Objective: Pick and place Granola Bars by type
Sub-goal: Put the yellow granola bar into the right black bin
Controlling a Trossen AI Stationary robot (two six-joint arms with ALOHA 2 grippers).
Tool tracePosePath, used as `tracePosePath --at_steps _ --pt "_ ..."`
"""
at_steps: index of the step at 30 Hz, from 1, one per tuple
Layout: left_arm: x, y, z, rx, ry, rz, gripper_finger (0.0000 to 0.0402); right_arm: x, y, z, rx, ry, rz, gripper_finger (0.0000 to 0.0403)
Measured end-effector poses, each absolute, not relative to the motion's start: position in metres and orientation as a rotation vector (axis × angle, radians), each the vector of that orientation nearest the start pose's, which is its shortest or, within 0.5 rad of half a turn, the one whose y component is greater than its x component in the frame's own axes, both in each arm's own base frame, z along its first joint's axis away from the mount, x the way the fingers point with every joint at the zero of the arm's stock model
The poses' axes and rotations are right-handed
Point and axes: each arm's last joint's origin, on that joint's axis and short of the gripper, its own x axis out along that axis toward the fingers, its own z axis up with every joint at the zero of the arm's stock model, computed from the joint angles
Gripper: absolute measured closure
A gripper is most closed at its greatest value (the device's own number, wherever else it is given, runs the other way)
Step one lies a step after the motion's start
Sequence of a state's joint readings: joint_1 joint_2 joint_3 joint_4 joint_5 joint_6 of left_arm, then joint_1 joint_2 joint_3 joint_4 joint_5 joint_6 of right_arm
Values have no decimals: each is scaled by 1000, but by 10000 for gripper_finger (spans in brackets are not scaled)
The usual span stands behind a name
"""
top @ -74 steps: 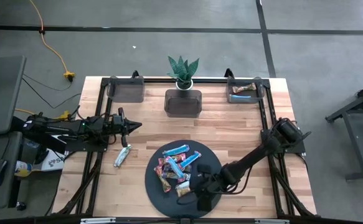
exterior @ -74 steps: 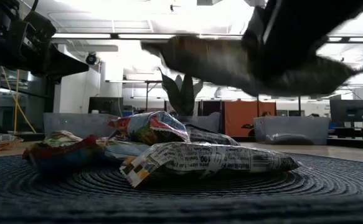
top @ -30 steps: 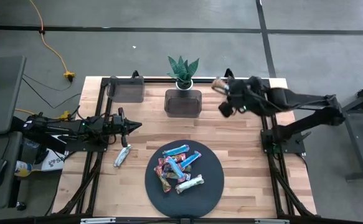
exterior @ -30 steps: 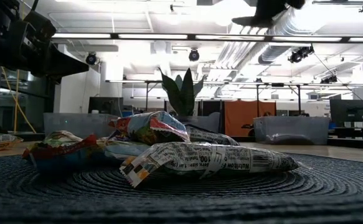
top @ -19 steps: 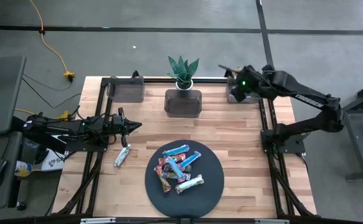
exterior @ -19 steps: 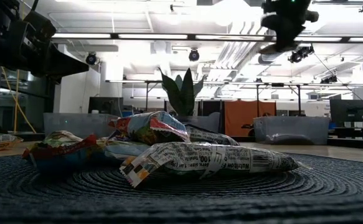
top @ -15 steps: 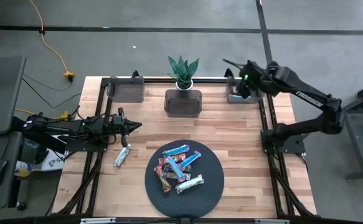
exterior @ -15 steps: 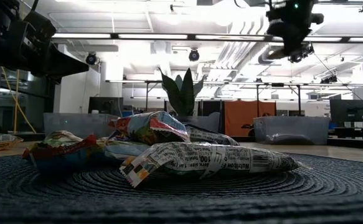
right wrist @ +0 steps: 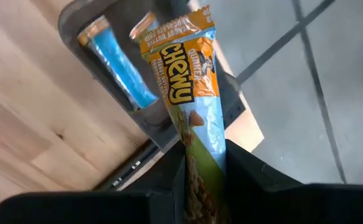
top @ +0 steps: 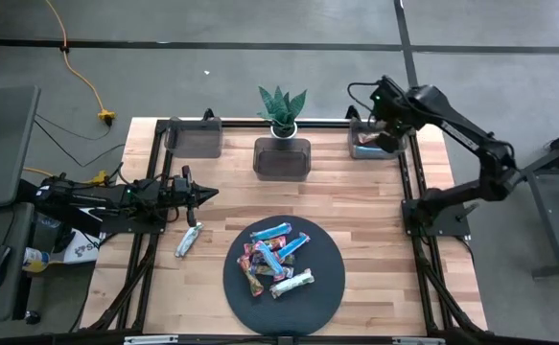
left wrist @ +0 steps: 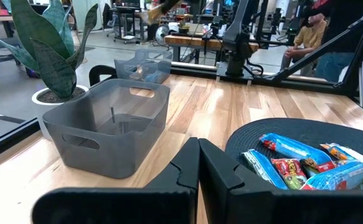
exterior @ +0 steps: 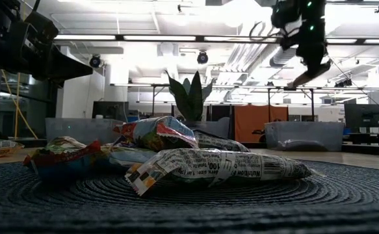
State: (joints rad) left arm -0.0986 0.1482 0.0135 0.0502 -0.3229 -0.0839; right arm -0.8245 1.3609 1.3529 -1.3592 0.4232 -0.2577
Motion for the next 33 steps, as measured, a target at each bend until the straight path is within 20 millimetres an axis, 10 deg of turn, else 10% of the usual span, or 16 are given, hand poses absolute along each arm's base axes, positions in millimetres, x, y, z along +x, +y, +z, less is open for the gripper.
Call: tracePosePath --at_steps 20,33 --pt "105 -1 161 -66 74 227 400 184 -245 226 118 1927 -565 325" --pt "105 -1 161 -66 73 227 400 195 -257 218 101 1791 -588 325"
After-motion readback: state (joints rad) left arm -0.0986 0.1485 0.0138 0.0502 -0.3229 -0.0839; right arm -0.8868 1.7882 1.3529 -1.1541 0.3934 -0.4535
